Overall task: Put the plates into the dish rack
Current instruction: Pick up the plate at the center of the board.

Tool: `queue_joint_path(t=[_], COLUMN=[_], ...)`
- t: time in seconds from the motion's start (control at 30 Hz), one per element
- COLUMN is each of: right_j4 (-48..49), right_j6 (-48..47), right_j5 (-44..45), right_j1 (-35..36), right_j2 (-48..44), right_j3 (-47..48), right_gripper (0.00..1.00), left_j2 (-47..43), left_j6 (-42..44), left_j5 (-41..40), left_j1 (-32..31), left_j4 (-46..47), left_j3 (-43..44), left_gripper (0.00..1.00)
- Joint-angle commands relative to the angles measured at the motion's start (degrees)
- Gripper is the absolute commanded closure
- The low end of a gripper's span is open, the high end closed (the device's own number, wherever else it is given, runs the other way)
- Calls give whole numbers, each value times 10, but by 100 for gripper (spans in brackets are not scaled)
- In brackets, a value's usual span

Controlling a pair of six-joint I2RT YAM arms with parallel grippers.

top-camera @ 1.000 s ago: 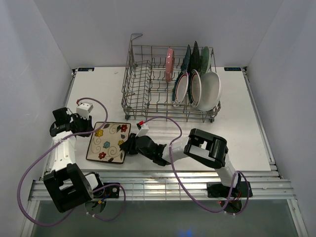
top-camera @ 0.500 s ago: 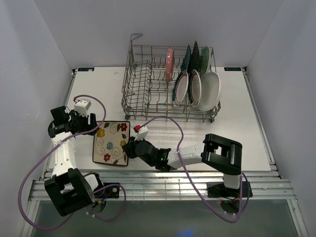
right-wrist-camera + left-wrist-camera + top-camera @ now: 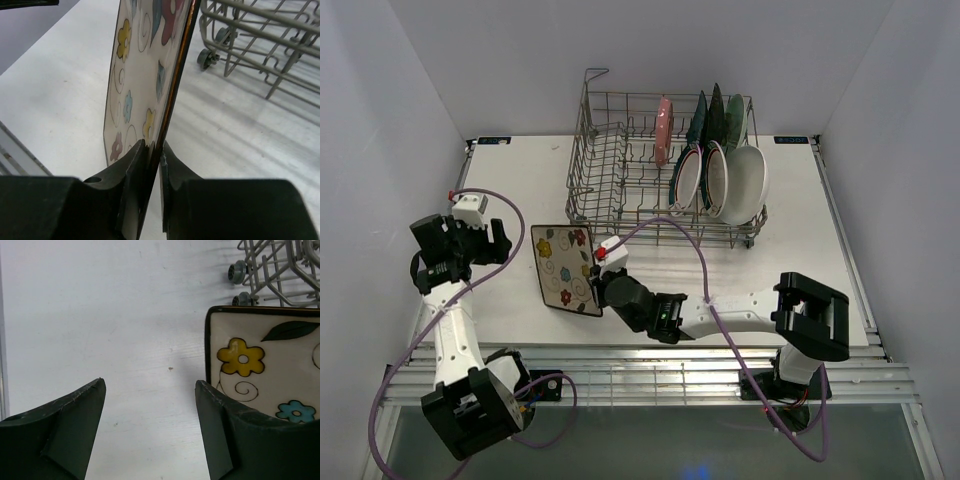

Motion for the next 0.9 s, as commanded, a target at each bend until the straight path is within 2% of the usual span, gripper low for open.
queue_joint_path(t=[0.0,0.33,0.5,0.87], right_j4=[16,-24,-41,-72], right_j6=[-100,-190,-214,-256], right_j5=[54,41,42,47], right_j1=[-1,-1,-1,-1], right_j2=[-48,-80,-93,-106], right_j3=[36,111,145,203], right_gripper=[92,92,92,92], left_j2=[-23,-34,-45,-43], left_j6=[-36,-62,-68,-69], left_j5=[-11,-22,-67,-61], left_j1=[9,21,22,30], left_j4=[41,80,121,121], left_j3=[-4,-34,-49,-47], left_gripper=[17,17,17,17])
